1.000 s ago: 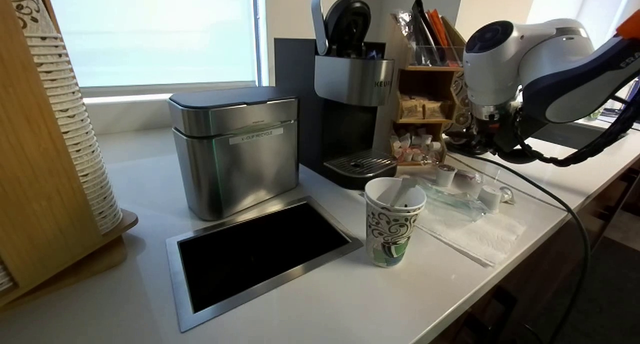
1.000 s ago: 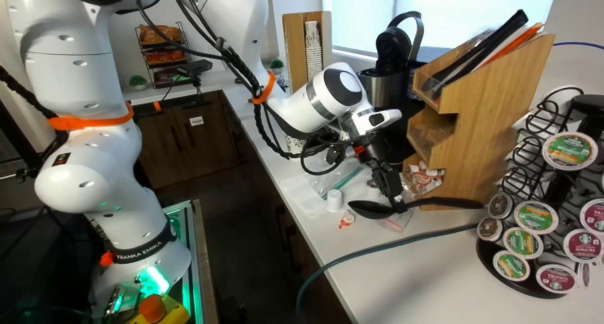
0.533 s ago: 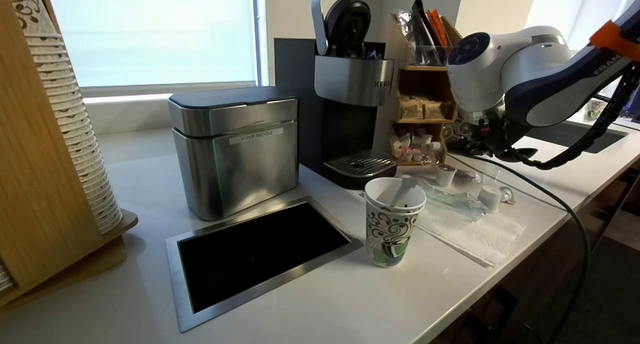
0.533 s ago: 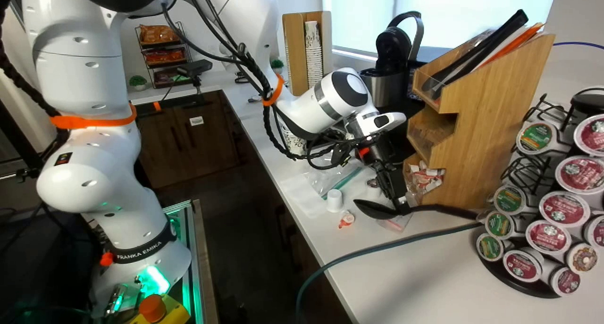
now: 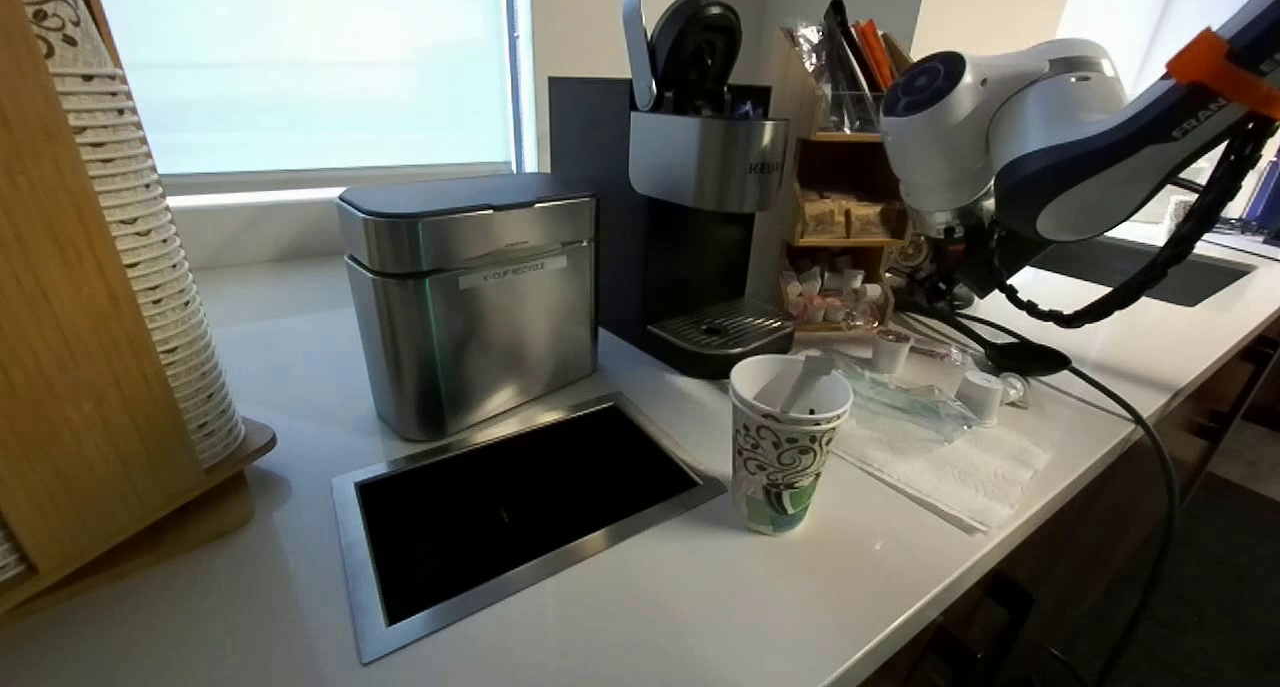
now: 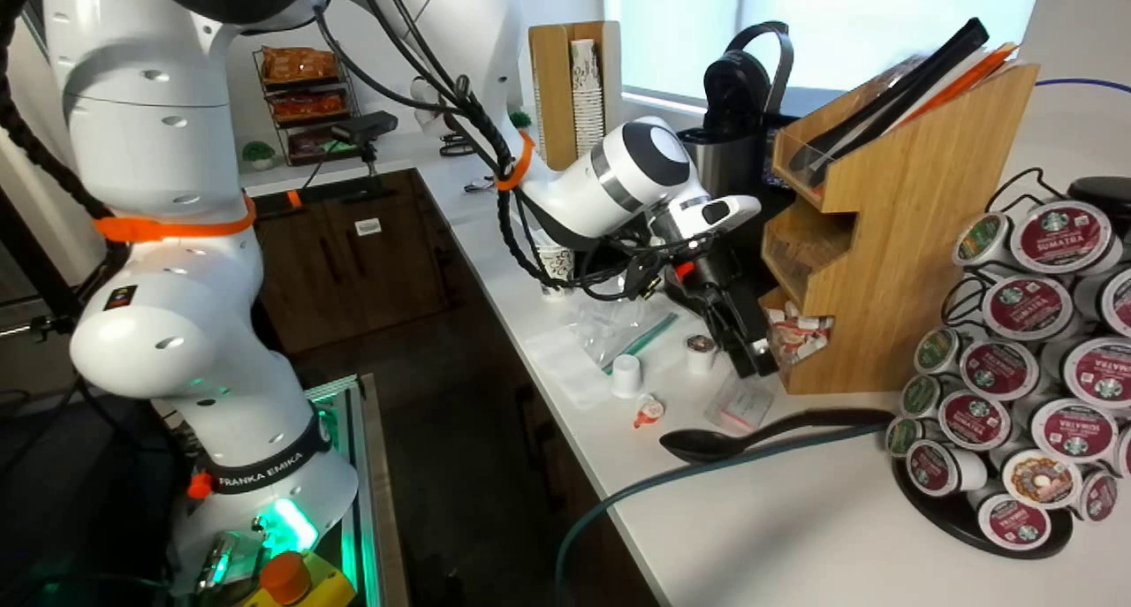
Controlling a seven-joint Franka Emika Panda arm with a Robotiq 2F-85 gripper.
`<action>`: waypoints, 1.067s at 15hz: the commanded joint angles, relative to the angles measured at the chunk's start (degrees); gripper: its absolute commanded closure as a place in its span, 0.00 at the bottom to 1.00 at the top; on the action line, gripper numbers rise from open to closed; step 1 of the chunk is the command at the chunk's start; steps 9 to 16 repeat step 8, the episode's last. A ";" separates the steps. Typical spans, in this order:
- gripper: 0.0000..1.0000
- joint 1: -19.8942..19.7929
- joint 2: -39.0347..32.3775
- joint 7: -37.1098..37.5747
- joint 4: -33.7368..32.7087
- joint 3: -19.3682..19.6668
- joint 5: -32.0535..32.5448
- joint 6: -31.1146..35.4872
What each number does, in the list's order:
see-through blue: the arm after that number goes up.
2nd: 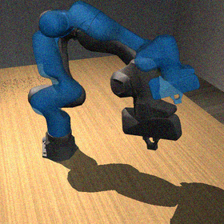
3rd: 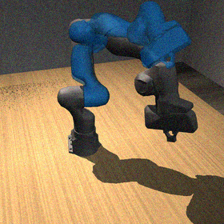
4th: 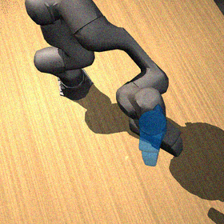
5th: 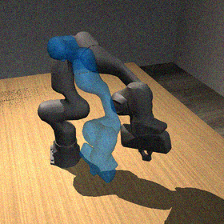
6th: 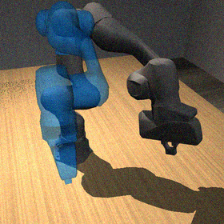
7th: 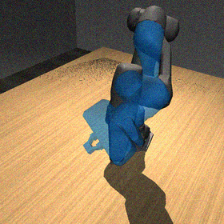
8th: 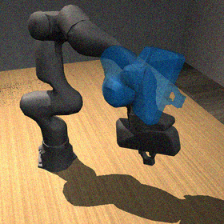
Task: Put the serving spoon on the countertop
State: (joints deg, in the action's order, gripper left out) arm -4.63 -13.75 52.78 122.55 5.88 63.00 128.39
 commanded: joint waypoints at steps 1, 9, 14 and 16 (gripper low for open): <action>0.00 -0.26 11.13 -0.71 10.01 -0.59 1.10 9.67; 0.00 0.04 22.27 0.60 18.16 -0.76 4.08 22.26; 0.00 0.04 22.27 0.60 18.16 -0.76 4.08 22.26; 0.00 0.04 22.27 0.60 18.16 -0.76 4.08 22.26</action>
